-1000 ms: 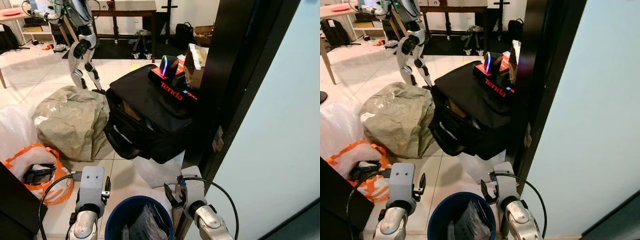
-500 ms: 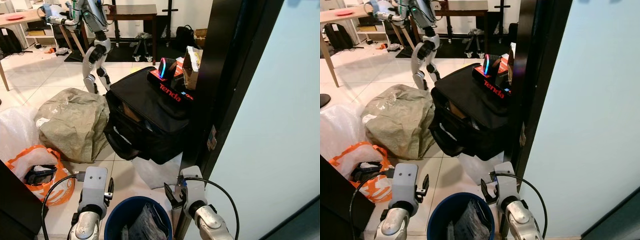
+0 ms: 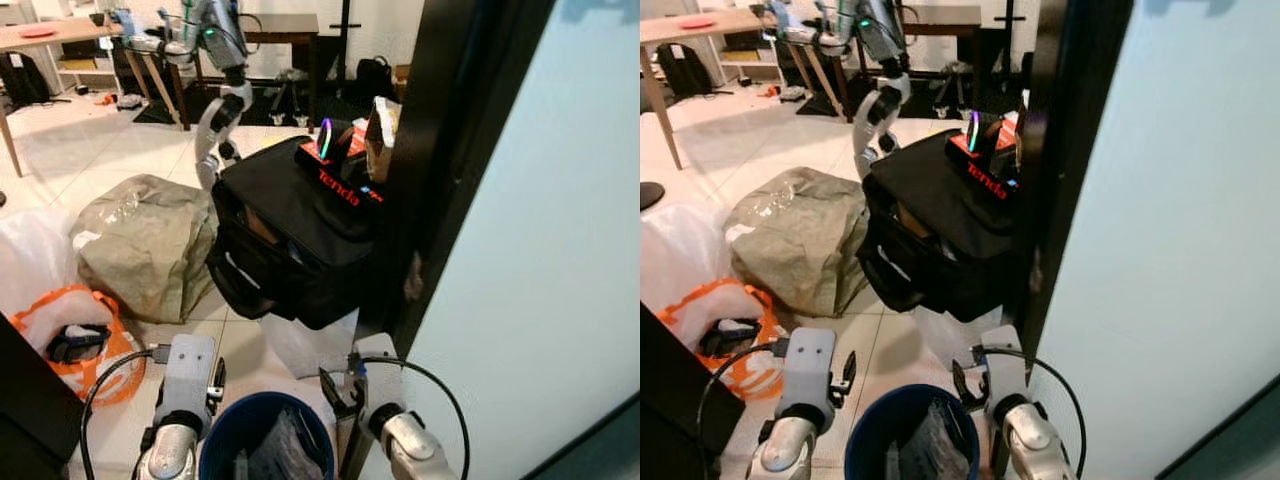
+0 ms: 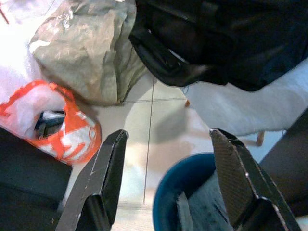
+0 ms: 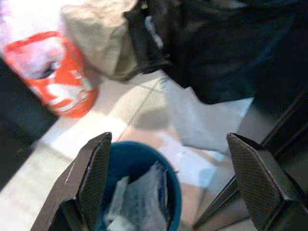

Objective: Clean up the room

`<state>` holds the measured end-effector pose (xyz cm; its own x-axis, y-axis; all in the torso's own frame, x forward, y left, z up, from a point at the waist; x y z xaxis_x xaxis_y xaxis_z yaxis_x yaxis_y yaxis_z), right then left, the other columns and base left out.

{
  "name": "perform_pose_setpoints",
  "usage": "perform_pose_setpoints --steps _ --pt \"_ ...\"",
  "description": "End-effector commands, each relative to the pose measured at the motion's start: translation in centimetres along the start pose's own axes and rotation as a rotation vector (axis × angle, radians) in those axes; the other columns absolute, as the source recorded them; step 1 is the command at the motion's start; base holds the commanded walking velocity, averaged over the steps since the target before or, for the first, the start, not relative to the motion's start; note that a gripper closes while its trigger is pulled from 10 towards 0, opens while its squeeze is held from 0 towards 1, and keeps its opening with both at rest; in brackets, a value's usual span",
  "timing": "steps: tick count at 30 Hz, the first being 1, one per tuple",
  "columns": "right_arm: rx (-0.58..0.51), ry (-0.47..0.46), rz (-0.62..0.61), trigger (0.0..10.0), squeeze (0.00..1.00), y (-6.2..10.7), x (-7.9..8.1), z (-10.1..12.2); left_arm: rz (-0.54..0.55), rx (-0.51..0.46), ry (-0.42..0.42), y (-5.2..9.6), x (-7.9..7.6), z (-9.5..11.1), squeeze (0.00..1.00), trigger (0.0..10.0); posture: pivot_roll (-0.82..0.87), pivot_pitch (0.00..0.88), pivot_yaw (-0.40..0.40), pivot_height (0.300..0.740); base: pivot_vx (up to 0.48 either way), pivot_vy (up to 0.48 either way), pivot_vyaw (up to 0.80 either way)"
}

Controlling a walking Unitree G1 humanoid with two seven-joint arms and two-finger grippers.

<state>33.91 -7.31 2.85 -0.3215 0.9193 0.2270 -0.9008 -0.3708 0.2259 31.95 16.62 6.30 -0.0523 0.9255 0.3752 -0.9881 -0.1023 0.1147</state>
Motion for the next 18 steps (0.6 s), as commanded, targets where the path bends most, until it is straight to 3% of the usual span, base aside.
perform_pose_setpoints --steps 1,18 --pt "-0.01 -0.015 -0.054 10.0 0.0 0.53 -1.49 -0.02 0.003 0.009 0.005 0.14 0.13 -0.18 0.0 10.0 0.01 0.124 -0.004 0.74 0.0 0.0 0.0" --pt "-0.005 -0.017 -0.047 10.0 0.0 0.6 -1.37 -0.19 -0.003 0.014 0.002 0.28 0.06 -0.3 0.0 10.0 0.01 0.13 -0.007 0.74 0.0 0.0 0.0"
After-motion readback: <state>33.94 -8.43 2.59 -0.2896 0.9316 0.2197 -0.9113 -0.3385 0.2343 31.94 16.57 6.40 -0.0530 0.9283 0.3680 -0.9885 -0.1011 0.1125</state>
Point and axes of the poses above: a point about 5 cm out from each wrist's last joint towards the gripper, its own y axis pointing back from the gripper into the wrist, its own z axis along the axis of the wrist's last joint, x = y × z, the point moved 6 cm from there along -y, pointing out of the wrist towards the gripper, and after that the axes turned 14 degrees about -y, right-handed, at the moved point
